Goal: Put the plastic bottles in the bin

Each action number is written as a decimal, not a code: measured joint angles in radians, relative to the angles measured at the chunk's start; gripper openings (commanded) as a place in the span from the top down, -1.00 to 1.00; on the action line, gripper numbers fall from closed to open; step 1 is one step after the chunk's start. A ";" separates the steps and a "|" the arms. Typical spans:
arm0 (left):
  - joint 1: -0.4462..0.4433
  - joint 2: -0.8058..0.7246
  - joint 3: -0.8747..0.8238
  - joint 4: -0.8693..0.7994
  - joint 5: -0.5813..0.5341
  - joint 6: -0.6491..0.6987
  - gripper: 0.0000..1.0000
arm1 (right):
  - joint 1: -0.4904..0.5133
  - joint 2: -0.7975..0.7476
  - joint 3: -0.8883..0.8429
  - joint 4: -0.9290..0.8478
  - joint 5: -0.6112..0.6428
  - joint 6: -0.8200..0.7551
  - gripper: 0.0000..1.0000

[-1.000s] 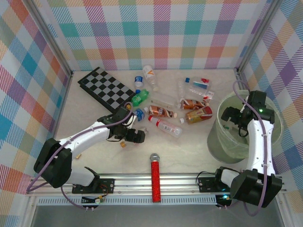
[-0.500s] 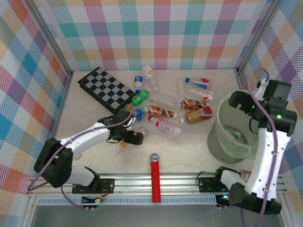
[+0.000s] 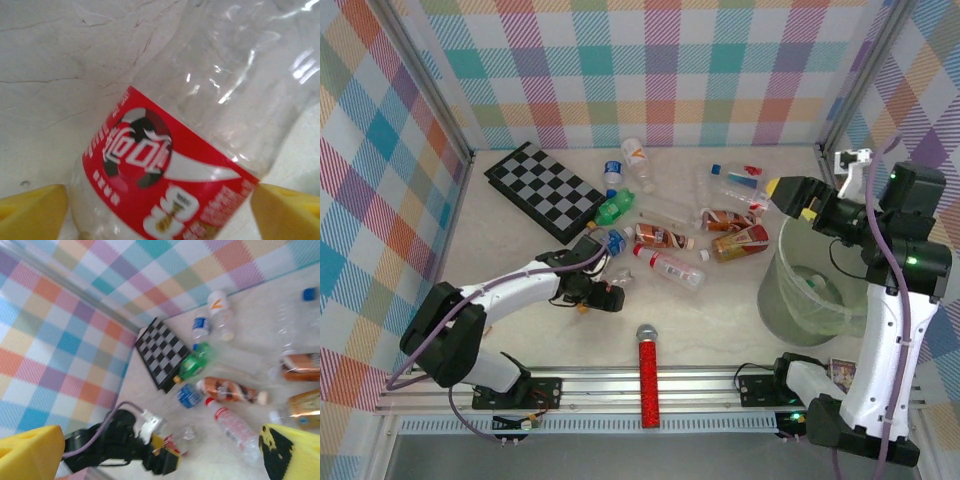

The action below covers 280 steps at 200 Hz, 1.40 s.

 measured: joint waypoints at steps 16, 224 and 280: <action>-0.002 0.021 -0.001 0.009 0.002 -0.012 -0.53 | 0.069 0.008 -0.017 0.011 -0.004 0.014 -0.98; -0.015 -0.239 0.207 0.220 0.248 -0.149 0.04 | 0.659 0.255 -0.174 0.355 0.270 0.140 -0.96; -0.015 -0.212 0.209 0.335 0.347 -0.212 0.06 | 0.728 0.386 -0.174 0.510 0.266 0.177 -0.87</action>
